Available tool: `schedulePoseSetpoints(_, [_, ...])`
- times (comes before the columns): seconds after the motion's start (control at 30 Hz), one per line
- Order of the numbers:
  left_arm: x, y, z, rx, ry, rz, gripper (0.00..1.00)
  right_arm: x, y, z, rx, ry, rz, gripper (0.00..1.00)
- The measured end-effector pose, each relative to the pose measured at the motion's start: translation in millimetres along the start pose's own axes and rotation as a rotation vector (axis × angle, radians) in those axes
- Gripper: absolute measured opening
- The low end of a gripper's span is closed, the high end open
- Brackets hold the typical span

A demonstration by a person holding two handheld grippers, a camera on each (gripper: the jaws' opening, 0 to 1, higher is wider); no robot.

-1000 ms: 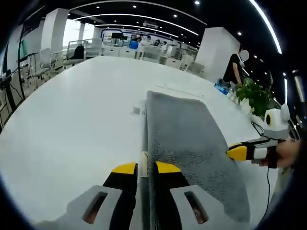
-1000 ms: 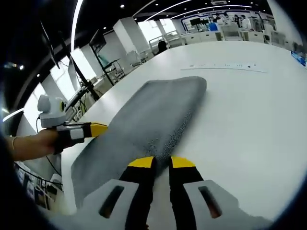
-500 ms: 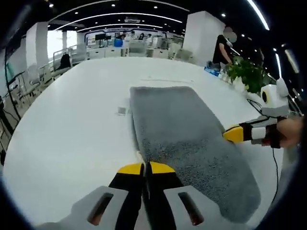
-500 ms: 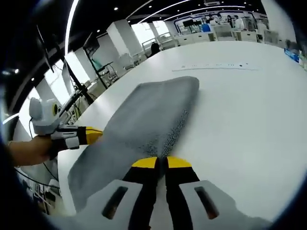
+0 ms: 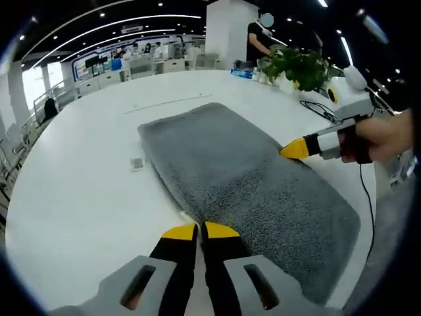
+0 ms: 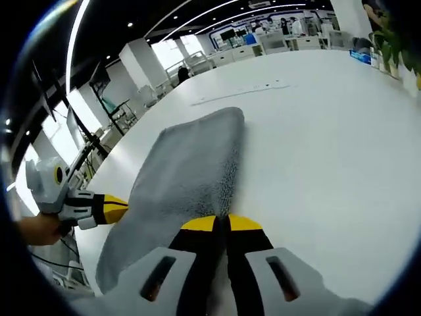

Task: Fold the towel on the table until its edges align and the towel forms a compact rectangular stack.

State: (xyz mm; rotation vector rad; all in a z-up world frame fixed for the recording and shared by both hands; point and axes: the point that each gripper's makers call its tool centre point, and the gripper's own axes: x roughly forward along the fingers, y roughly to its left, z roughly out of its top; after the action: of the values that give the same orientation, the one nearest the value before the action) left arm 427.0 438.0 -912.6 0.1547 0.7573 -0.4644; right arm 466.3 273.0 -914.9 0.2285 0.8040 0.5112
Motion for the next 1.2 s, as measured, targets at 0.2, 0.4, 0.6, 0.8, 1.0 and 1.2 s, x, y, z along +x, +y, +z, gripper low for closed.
schedulePoseSetpoints(0.2, [12.5,-43.2,10.0,0.038,0.004,-0.061,0.03,-32.0,-33.0,-10.4,0.043,-0.027,-0.051,0.03])
schedulePoseSetpoints(0.4, [21.3,-69.0,17.5,0.07,0.007,-0.091,0.03,-54.9,-60.2,-17.3,0.062,-0.034,-0.085,0.03])
schedulePoseSetpoints(0.6, [21.1,-82.3,17.1,0.114,0.014,-0.099,0.03,-61.7,-62.9,-21.4,-0.117,-0.037,-0.078,0.03])
schedulePoseSetpoints(0.8, [21.3,-81.5,17.8,0.161,0.018,-0.093,0.03,-60.7,-62.7,-22.4,-0.065,-0.048,-0.058,0.03])
schedulePoseSetpoints(1.0, [23.5,-81.4,19.0,0.167,0.017,-0.101,0.03,-60.8,-60.5,-22.1,-0.148,-0.054,-0.027,0.03])
schedulePoseSetpoints(1.2, [24.8,-83.9,20.3,0.268,0.027,-0.095,0.03,-62.1,-59.6,-22.6,-0.144,-0.099,-0.008,0.03])
